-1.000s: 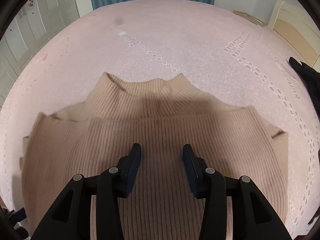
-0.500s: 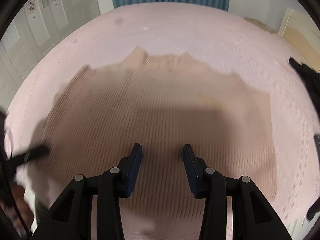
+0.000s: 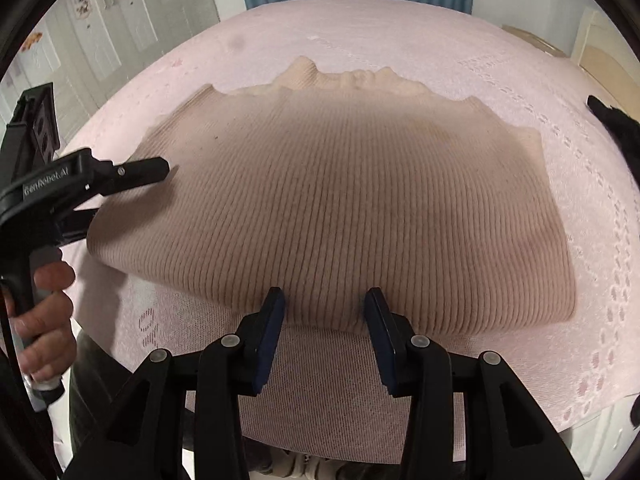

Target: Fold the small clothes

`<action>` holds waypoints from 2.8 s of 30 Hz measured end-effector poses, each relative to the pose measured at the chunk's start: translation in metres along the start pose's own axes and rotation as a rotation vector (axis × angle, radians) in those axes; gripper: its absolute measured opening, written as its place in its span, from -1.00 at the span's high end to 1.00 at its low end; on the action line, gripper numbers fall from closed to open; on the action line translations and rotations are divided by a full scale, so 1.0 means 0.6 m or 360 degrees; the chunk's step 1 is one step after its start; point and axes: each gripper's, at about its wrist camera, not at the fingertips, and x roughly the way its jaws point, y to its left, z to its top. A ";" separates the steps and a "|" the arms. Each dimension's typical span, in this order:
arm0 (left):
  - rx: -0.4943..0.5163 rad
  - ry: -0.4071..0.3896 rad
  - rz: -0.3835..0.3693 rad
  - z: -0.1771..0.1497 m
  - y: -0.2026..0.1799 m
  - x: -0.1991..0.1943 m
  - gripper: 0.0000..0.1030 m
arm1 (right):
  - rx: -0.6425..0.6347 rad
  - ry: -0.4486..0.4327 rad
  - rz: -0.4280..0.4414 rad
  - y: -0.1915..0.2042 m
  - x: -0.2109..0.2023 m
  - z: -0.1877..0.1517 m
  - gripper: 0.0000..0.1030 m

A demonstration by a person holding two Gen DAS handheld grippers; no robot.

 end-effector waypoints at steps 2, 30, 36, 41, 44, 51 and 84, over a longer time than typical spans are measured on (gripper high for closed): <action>0.0045 -0.0003 0.0049 -0.003 -0.009 0.001 -0.34 | -0.0001 -0.0020 0.0004 0.000 -0.002 -0.003 0.18; 0.0071 0.0052 0.0146 -0.022 -0.023 -0.016 -0.38 | 0.0730 -0.0191 -0.0141 -0.305 -0.040 -0.046 0.22; 0.0025 0.0059 0.0127 -0.020 -0.020 -0.019 -0.38 | 0.0822 -0.0293 0.0013 -0.313 -0.056 -0.048 0.23; -0.0060 0.0055 0.0055 -0.019 -0.006 -0.023 -0.39 | 0.0744 -0.0379 0.0140 -0.297 -0.067 -0.026 0.23; -0.0061 0.0050 0.0044 -0.019 -0.001 -0.021 -0.38 | 0.0694 -0.0307 0.0155 -0.283 -0.043 -0.017 0.23; -0.0040 0.0020 0.0071 -0.005 -0.015 0.002 -0.36 | 0.0590 -0.0159 -0.0042 -0.262 -0.003 -0.009 0.42; 0.0374 -0.0145 0.0620 0.035 -0.430 0.047 0.64 | 0.0746 -0.0277 -0.0126 -0.391 -0.165 -0.048 0.40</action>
